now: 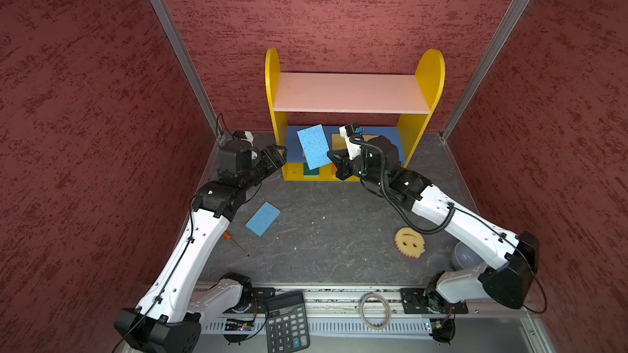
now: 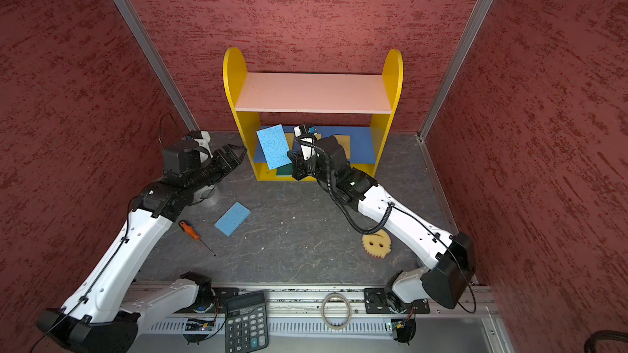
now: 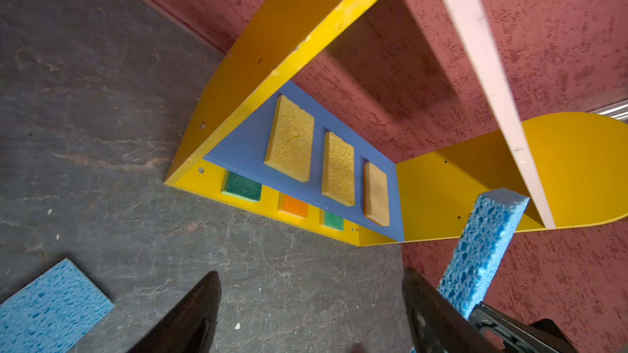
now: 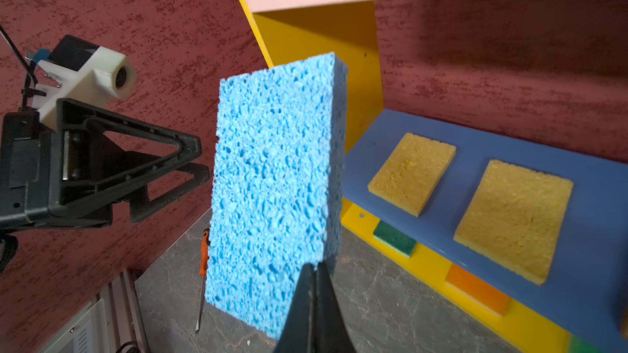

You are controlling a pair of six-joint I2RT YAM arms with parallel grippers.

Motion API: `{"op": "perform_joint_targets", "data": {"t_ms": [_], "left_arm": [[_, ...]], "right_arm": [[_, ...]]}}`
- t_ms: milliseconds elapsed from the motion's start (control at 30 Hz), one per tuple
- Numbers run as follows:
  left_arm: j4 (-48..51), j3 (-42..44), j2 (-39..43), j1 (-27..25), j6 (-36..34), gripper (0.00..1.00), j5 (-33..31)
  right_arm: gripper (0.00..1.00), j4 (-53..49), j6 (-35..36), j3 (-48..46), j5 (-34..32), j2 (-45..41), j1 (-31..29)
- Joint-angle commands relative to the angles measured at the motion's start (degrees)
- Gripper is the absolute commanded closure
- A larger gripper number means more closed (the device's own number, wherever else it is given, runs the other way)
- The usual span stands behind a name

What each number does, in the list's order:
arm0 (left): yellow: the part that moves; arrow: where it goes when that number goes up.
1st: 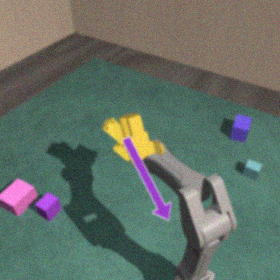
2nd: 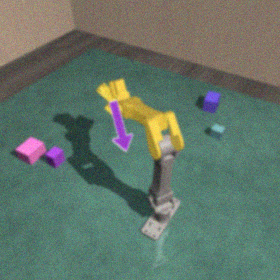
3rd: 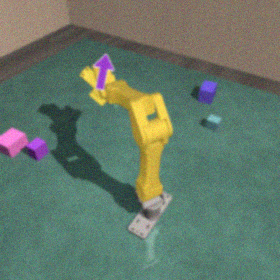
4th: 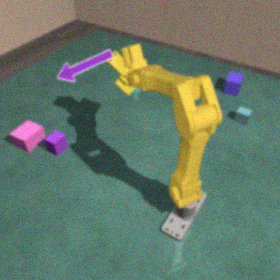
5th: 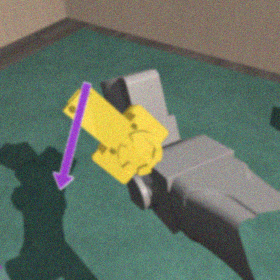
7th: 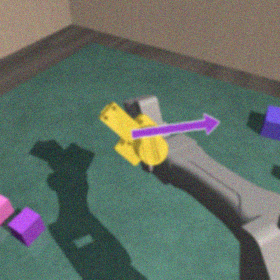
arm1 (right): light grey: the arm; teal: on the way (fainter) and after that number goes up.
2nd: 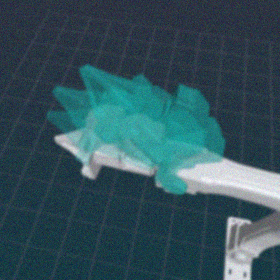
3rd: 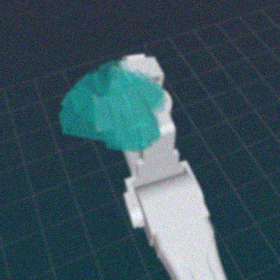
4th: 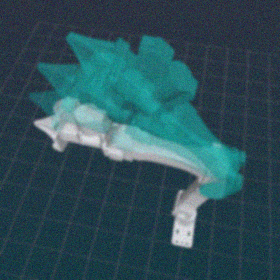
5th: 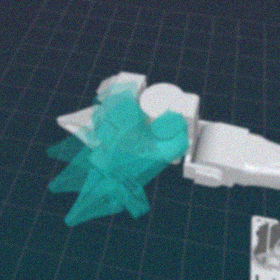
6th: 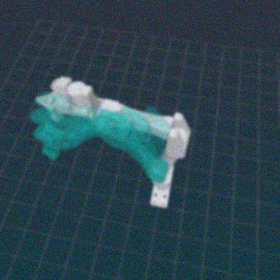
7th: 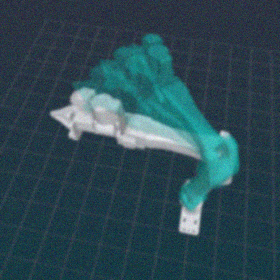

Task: Place and organize the cleaning sponges onto the shelf
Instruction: 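Lift the blue sponge toward the pink upper board while the left gripper rises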

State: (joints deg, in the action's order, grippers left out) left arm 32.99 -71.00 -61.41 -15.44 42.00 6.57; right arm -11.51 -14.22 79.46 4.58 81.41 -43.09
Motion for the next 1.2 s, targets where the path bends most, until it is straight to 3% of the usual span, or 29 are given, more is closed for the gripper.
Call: {"op": "perform_joint_targets", "data": {"t_ms": [0, 167, 367, 633, 833, 1000, 1167], "left_arm": [[-0.92, -3.85, -0.7, -0.68, -3.3, 0.17, 0.69], [-1.67, -9.6, -3.26, -1.43, -4.41, 0.18, 1.2], [-5.12, -23.08, -9.66, -1.48, -6.09, 0.18, 7.5], [-11.04, -40.35, -18.83, -1.69, -10.42, 0.18, 1.45], [-7.11, -57.38, -28.3, -3.74, -12.64, 0.18, -2.22], [2.84, -69.58, -34.27, -9.75, -16.35, 0.2, -2.37], [6.51, -68.92, -34.39, -14.53, -21.65, 0.22, -6.71]], "right_arm": [[1.0, -2.72, 2.81, 4.81, -1.81, -0.49, -0.31], [1.0, -4.55, 4.62, 10.96, -3.26, 0.92, -0.24], [1.0, -4.61, 8.15, 17.81, -9.71, 3.53, -0.16], [1.0, 6.43, 13.56, 23.72, -16.44, 6.98, -0.16], [1.0, 16.47, 20.89, 30.76, -22.68, 13.0, -0.2], [1.0, 8.43, 15.72, 40.53, -23.83, 18.5, -0.2], [1.0, -5.44, 8.58, 52.95, -25.6, 25.18, -0.15]]}}
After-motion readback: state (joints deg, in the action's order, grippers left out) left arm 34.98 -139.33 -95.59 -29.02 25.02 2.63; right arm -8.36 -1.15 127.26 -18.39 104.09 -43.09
